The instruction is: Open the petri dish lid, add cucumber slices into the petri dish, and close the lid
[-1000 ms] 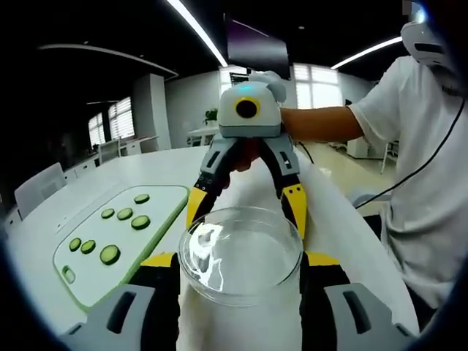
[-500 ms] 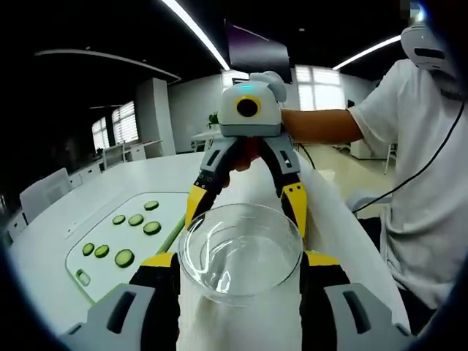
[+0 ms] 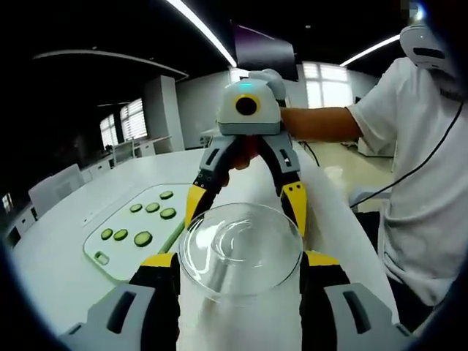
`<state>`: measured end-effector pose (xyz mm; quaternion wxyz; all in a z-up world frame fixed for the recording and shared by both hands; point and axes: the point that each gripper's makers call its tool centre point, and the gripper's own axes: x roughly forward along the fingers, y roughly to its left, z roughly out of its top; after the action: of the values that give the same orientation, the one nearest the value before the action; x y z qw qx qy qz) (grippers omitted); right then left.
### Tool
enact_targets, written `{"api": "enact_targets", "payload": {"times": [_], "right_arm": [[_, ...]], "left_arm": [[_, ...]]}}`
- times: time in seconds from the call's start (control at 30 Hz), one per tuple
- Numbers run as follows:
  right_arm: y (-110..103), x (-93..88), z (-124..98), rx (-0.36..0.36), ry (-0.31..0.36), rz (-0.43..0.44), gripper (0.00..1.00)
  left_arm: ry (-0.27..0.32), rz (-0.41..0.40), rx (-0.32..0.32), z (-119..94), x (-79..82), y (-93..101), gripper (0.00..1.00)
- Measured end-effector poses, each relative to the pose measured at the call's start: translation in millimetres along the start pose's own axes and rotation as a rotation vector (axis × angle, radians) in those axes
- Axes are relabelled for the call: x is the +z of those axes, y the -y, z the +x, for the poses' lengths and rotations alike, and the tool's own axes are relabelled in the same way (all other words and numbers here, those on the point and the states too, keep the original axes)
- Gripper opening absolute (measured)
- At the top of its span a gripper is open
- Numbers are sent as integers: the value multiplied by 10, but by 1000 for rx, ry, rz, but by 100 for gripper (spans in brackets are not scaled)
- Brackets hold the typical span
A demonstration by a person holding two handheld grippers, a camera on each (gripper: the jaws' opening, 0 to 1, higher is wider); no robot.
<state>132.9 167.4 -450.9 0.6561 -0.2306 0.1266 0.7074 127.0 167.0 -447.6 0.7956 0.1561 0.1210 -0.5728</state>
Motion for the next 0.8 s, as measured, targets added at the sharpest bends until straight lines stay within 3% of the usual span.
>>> {"api": "enact_targets", "payload": {"times": [0.8], "right_arm": [[20, 314, 549, 72, 12, -53, 64]], "left_arm": [[-39, -18, 84, -558, -249, -113, 66]]}}
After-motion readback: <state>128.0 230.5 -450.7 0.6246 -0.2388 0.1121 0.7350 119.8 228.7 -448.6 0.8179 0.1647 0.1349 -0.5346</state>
